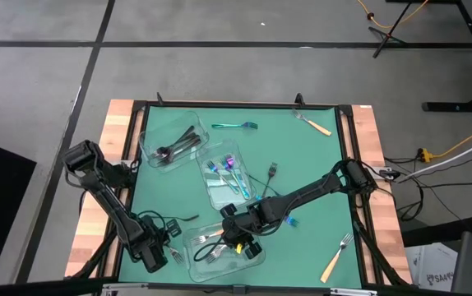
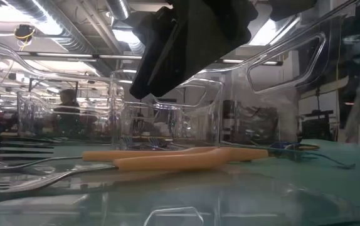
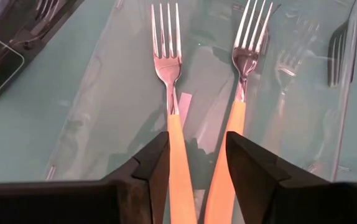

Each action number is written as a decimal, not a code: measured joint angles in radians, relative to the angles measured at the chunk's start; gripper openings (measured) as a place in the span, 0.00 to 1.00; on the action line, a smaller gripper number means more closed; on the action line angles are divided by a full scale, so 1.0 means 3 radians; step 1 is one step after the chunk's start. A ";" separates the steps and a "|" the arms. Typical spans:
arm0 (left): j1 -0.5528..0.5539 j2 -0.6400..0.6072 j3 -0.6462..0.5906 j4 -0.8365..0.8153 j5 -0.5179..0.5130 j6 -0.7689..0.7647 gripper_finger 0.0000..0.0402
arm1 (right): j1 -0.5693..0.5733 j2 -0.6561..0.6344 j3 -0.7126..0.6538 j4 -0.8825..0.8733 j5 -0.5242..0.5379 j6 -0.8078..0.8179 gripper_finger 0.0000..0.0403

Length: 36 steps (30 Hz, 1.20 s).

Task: Sort silverware by color (type)
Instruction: Put the yellow fork into the bottom transparent bin

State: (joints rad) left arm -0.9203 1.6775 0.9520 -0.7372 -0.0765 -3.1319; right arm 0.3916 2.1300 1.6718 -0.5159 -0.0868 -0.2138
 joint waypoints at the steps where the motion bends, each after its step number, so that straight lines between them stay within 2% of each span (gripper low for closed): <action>1: 0.0000 -0.0001 0.0000 -0.0001 -0.0004 0.0000 0.14 | 0.0000 0.0000 0.0000 0.0000 0.0000 0.0000 0.36; 26: 0.0000 -0.0008 0.0009 0.0023 -0.0394 -0.0032 0.14 | 0.0000 0.0000 0.0000 0.0000 0.0000 0.0000 0.36; 36: 0.0010 -0.0010 0.0009 -0.0002 -0.0318 -0.0038 0.14 | 0.0000 0.0000 0.0000 -0.0001 0.0000 0.0000 0.36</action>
State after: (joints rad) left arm -0.9172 1.6745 0.9546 -0.7378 -0.1719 -3.1432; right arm 0.3916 2.1300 1.6718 -0.5163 -0.0868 -0.2139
